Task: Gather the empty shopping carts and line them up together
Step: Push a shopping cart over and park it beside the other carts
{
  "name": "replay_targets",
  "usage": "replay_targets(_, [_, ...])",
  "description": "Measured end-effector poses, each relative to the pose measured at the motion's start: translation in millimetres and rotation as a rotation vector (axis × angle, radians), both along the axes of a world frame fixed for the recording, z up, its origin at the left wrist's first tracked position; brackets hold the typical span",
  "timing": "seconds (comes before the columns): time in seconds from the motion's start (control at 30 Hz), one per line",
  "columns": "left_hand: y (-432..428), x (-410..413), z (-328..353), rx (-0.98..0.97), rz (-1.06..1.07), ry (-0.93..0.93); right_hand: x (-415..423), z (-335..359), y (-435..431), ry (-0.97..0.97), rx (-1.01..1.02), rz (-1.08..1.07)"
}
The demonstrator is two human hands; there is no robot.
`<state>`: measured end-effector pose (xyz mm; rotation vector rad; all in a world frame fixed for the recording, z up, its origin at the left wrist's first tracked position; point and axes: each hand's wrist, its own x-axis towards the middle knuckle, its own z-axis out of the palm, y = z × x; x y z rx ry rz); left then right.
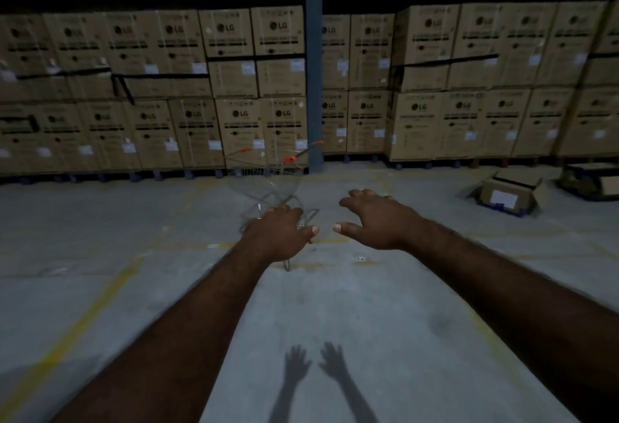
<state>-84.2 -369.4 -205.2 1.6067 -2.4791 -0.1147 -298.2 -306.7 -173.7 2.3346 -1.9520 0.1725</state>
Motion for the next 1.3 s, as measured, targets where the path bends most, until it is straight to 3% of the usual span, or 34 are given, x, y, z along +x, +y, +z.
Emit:
replay_targets(0.3, [-196.8,-14.7,1.6,0.016,-0.073,0.005,-10.9,4.8,-186.5,0.017,0.001,-0.003])
replay_targets(0.6, [-398.8,-101.5,-30.2,0.069,-0.062,-0.03,-90.5,-26.4,-389.8,0.015,0.013,0.027])
replay_targets(0.87, [-566.1,-195.4,-21.7,0.084,-0.037,-0.004,-175.2,-14.7,-568.0,0.015,0.069,0.081])
replay_targets(1.3, [-825.1,-245.4,-49.2,0.128,0.047,0.04,-234.8,-46.9,-834.5,0.03,0.104,0.133])
